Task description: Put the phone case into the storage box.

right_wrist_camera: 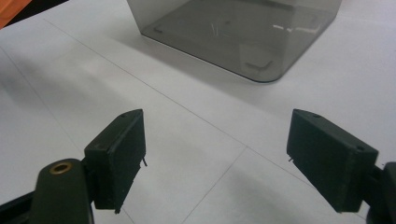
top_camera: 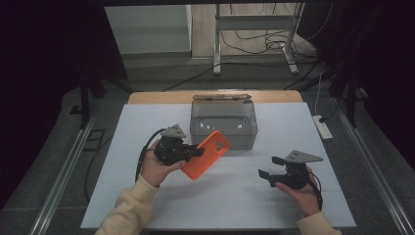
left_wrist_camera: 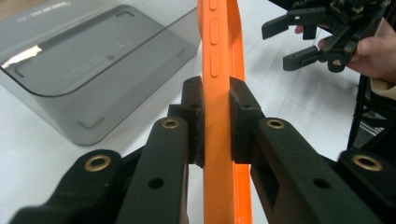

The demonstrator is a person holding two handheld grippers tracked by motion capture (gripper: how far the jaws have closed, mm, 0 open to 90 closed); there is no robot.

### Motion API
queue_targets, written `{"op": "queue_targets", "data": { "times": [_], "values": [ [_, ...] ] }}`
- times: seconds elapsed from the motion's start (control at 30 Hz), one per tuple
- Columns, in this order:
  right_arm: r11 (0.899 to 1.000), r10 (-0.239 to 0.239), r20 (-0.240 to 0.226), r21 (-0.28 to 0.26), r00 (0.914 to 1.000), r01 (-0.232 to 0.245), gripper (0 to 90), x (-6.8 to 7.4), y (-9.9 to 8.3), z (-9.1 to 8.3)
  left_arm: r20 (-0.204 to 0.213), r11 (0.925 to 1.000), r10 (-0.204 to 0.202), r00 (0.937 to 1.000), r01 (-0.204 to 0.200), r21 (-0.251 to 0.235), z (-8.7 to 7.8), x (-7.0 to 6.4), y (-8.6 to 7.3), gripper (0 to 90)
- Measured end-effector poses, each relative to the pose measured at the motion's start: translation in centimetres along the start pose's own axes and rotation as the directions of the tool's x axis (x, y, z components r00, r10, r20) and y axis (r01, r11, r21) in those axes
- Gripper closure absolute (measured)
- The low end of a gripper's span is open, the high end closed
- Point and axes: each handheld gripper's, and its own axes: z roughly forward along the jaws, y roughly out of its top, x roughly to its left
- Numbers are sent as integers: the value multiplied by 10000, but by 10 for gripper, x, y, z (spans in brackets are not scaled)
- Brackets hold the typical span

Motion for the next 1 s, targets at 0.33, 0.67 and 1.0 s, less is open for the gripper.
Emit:
{"op": "queue_targets", "data": {
  "times": [0.33,0.67,1.0],
  "values": [
    [10000,33,-18,24,10000,-33,194,-1,-1,1,-381,9996,79,9992,-88,-251,-11,-2,23,794],
    [9999,133,-5,57,9999,-133,194,-2,-1,2,-599,9985,-386,9975,362,-404,-10,7,34,794],
    [9999,156,35,72,9999,-156,194,-2,-1,2,-863,9987,-367,9956,334,-391,-6,10,48,794]
  ]
}}
